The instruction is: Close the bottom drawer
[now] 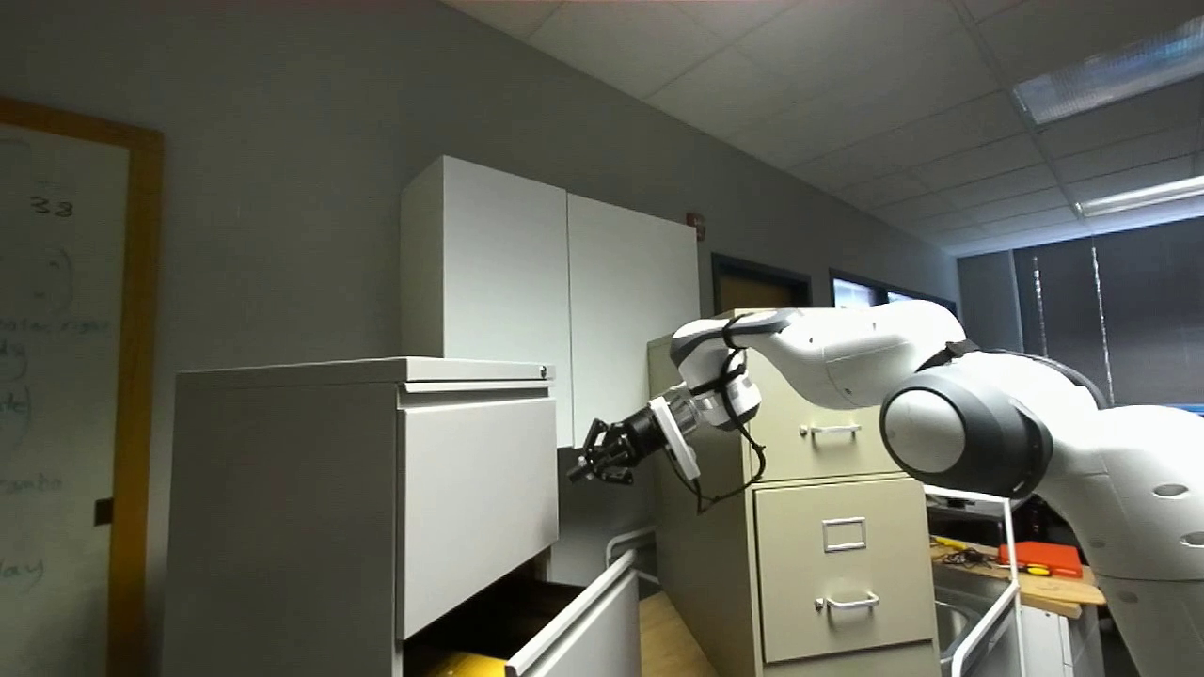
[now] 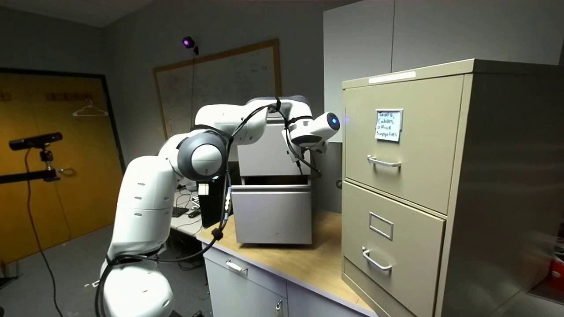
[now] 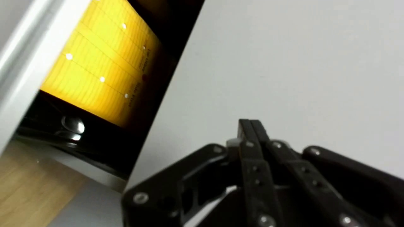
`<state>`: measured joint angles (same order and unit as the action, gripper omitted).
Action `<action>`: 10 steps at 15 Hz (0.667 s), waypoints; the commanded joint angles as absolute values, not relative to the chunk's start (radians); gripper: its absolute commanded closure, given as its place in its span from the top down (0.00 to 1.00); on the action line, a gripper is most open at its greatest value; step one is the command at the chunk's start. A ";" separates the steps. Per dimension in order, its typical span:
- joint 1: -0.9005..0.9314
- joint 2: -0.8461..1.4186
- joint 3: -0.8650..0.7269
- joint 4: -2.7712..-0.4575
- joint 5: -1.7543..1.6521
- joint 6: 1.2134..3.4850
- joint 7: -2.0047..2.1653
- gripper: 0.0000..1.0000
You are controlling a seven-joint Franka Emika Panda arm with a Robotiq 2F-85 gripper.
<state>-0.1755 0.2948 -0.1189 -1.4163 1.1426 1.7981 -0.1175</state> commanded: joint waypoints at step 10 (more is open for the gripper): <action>-0.032 0.318 -0.142 -1.104 0.484 1.500 0.460 0.00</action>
